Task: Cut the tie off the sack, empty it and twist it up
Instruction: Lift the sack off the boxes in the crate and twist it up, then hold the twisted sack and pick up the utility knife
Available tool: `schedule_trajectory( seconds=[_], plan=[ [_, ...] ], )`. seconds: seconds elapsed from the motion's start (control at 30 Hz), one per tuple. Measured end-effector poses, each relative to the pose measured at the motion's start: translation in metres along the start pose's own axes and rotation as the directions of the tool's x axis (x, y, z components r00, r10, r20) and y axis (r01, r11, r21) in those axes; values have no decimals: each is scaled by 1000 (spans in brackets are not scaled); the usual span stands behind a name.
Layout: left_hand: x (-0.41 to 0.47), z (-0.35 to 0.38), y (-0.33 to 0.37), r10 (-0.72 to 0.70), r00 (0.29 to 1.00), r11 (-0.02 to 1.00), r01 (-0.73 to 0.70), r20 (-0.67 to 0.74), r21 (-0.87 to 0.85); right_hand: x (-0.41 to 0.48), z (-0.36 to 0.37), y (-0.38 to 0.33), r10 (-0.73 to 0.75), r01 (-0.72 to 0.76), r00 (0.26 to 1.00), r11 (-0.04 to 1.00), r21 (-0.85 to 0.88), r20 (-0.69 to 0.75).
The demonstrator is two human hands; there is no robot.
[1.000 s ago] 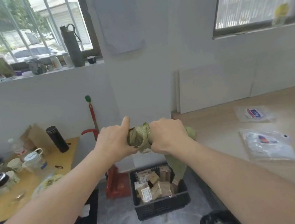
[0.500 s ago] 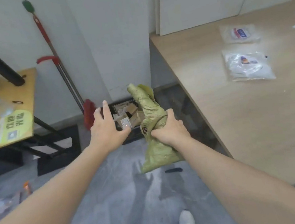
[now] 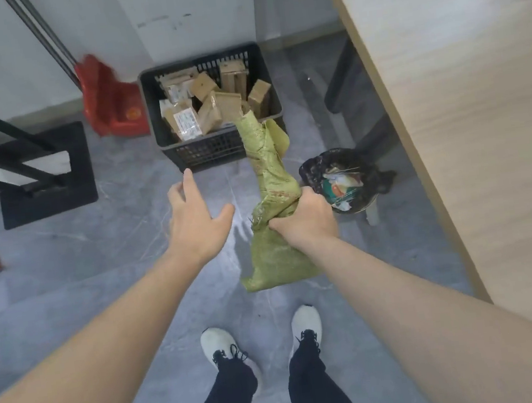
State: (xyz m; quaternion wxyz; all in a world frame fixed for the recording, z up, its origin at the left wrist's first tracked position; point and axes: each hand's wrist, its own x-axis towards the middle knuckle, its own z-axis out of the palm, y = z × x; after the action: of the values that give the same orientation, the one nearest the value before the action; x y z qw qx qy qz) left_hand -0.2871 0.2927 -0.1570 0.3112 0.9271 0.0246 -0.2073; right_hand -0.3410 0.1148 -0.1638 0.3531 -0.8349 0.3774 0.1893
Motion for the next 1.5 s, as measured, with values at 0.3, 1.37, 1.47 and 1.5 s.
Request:
schedule_trajectory(
  seconds=[0.3,1.37,1.47,1.5],
  plan=[
    [76,178,-139,-19,998,1000,20,64,-15,121,170,96,39,-39,999,999,-4,-13],
    [280,430,-304,-23,1000,986,25,17,-162,394,376,240,-387,358,911,914,193,143],
    [282,433,-296,2,1000,987,0,14,-160,403,356,263,-476,454,877,866,209,65],
    [283,433,-293,7,1000,987,-5,11,-161,407,350,272,-475,465,879,874,139,48]
  ],
)
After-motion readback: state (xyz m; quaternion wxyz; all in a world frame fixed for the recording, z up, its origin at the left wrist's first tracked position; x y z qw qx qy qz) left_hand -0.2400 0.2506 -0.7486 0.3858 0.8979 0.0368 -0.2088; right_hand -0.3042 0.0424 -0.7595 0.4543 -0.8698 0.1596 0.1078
